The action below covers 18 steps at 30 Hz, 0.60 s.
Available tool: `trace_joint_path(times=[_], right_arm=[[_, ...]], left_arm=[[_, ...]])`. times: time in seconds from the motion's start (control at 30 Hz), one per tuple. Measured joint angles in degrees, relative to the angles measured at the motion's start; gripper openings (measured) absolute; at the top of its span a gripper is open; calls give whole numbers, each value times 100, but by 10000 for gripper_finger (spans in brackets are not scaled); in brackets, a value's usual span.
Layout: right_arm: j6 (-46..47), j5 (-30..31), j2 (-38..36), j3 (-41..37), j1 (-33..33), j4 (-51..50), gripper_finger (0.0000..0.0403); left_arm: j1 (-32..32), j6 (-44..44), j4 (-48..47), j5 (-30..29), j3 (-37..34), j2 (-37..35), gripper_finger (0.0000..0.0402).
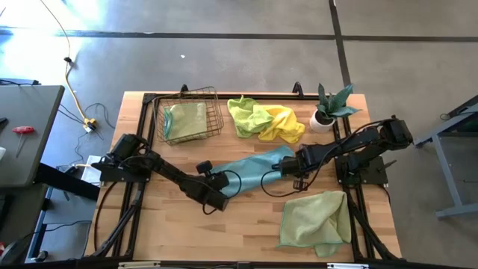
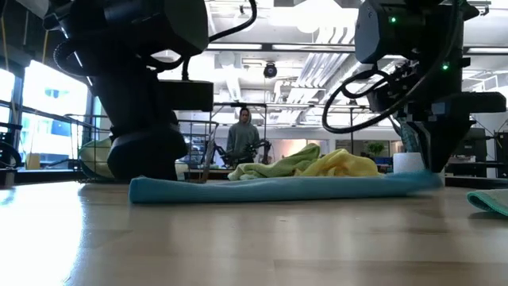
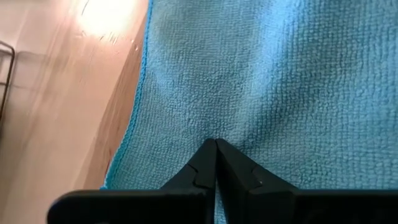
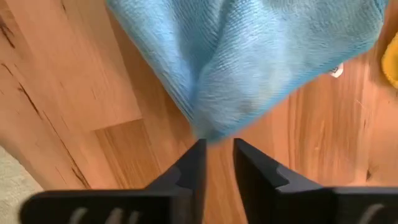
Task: Fold microfiber towels
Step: Fold the blue towel
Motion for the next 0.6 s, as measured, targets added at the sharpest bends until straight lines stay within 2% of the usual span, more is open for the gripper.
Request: trace_joint_path(times=[0.17,0.33,0.5,0.6], right_arm=[[-131,32,0,98,-51,-368,120],[-115,304,-2,454,-80,-617,133],[-268,291,-7,469,-79,988,133],[-581,326,-7,402,-111,1508,134]], left_arm=[[-43,389,-6,88,1,-3,2],[-237,1032,-61,177,4,-11,3],[-456,1232,-466,127,116,-11,3],[-591,1171,-664,-118,300,-19,3]])
